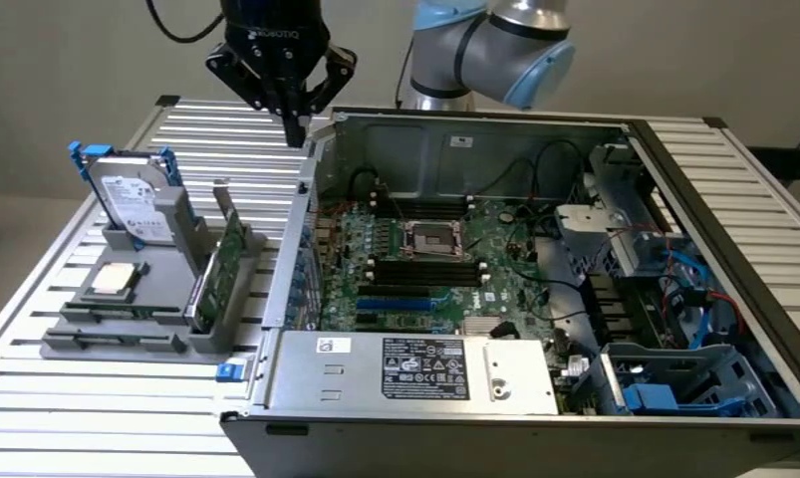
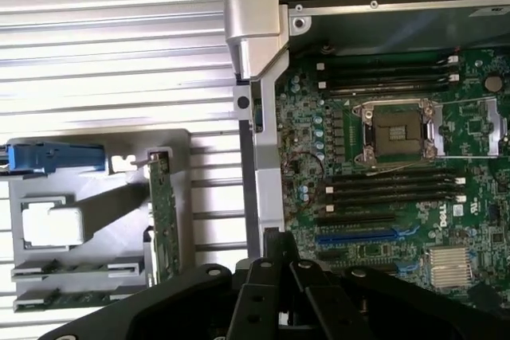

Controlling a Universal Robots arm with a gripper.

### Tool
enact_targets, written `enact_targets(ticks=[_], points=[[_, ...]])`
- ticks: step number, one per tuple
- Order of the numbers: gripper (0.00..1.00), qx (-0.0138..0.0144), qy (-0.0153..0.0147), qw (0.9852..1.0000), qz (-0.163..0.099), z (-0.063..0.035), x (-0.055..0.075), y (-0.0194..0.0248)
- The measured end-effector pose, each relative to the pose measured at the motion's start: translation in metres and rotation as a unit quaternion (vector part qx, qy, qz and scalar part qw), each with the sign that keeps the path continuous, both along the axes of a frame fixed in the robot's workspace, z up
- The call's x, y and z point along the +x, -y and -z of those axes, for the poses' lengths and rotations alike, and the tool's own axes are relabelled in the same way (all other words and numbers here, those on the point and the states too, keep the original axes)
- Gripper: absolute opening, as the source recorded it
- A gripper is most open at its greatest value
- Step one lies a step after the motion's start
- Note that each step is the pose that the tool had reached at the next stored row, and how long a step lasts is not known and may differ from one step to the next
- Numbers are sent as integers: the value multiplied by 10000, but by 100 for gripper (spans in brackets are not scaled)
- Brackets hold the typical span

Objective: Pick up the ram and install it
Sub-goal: 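Reach for the ram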

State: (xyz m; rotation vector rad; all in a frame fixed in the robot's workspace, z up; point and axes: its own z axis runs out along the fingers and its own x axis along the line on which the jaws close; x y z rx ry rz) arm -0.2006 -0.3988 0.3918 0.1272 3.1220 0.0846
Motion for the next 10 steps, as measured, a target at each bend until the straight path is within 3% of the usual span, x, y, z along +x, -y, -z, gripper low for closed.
enact_targets(ticks=[4,10], points=[[11,3,-19,10000,0,0,-181,0],[11,3,-21,10000,0,4,-451,0]])
